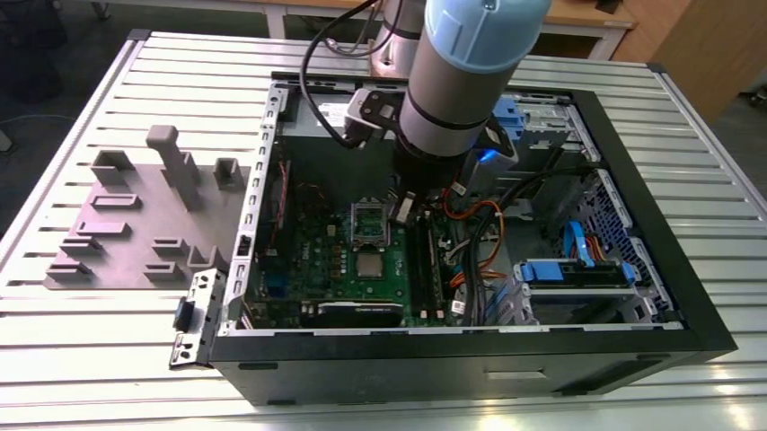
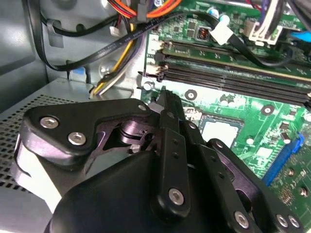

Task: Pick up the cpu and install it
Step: 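Close the cpu cover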

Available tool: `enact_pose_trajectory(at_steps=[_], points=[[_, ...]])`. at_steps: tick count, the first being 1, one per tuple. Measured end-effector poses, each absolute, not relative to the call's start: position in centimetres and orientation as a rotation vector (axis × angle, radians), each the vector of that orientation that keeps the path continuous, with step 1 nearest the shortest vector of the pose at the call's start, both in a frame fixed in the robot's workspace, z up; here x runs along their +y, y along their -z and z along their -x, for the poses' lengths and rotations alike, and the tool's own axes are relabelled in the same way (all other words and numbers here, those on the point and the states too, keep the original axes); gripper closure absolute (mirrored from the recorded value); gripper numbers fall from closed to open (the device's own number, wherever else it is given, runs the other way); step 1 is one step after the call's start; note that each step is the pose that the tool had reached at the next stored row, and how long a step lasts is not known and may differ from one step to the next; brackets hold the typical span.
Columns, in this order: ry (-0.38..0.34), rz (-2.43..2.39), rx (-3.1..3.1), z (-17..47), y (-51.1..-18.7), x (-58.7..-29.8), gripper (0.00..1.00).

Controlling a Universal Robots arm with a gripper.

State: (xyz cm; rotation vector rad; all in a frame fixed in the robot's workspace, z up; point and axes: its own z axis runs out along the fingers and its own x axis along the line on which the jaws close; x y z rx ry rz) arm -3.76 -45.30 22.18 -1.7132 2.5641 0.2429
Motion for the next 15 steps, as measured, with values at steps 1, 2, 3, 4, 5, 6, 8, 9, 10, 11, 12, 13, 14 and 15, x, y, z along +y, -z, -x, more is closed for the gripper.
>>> enact_pose_trajectory(at_steps=[1, 2, 3, 4, 5, 6, 8, 9, 10, 11, 12, 13, 14, 15], points=[[-0.246, 1.713, 2.563, 3.68, -22.13, -45.24, 0.89], [-0.25, 1.712, 2.561, 3.6, -22.08, -45.2, 0.89], [-0.254, 1.71, 2.559, 3.55, -22.02, -45.15, 0.89], [-0.258, 1.71, 2.557, 3.5, -21.97, -45.11, 0.89], [-0.262, 1.708, 2.556, 3.48, -21.93, -45.07, 0.89], [-0.267, 1.707, 2.553, 3.47, -21.89, -45.04, 0.89], [-0.291, 1.701, 2.541, 3.45, -21.8, -44.99, 0.89], [-0.302, 1.698, 2.536, 3.45, -21.75, -44.98, 0.89], [-0.307, 1.696, 2.534, 3.46, -21.7, -44.97, 0.89], [-0.309, 1.695, 2.533, 3.46, -21.64, -44.95, 0.89], [-0.31, 1.695, 2.532, 3.45, -21.58, -44.94, 0.89], [-0.31, 1.695, 2.532, 3.45, -21.53, -44.93, 0.89], [-0.312, 1.695, 2.531, 3.45, -21.47, -44.92, 0.89], [-0.316, 1.694, 2.53, 3.46, -21.43, -44.92, 0.89]])
